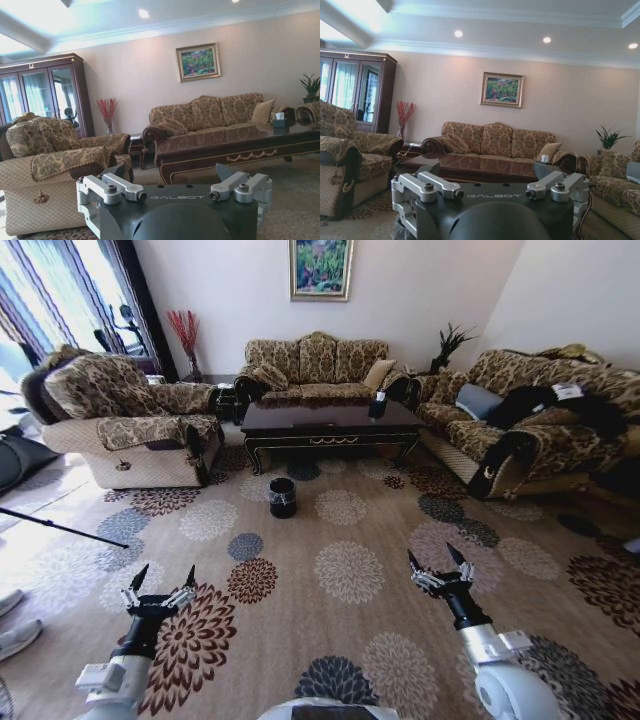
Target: Move to the front of the table and pick up the trash from the floor, then place it into the trash bin.
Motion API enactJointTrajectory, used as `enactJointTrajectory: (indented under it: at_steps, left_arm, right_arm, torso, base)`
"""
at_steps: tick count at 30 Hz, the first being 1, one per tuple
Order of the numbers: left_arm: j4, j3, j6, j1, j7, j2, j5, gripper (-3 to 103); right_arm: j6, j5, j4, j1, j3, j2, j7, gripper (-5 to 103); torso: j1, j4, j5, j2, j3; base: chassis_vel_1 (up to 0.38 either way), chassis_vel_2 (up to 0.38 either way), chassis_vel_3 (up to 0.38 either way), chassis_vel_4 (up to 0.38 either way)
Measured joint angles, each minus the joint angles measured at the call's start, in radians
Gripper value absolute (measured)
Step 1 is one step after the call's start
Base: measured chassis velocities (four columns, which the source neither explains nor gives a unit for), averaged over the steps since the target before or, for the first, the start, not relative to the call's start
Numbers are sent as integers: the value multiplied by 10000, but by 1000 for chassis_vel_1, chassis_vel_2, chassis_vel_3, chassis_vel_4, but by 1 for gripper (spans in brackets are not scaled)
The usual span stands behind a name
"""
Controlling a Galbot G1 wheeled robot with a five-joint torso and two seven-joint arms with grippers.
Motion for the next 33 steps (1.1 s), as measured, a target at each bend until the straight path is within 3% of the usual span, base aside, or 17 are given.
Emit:
enactJointTrajectory:
  at_steps: [33]
  left_arm:
    - [0,0,0,0,0,0,0,100]
  right_arm:
    - [0,0,0,0,0,0,0,100]
  torso:
    - [650,-3,0,1456,805]
  base:
    - [0,0,0,0]
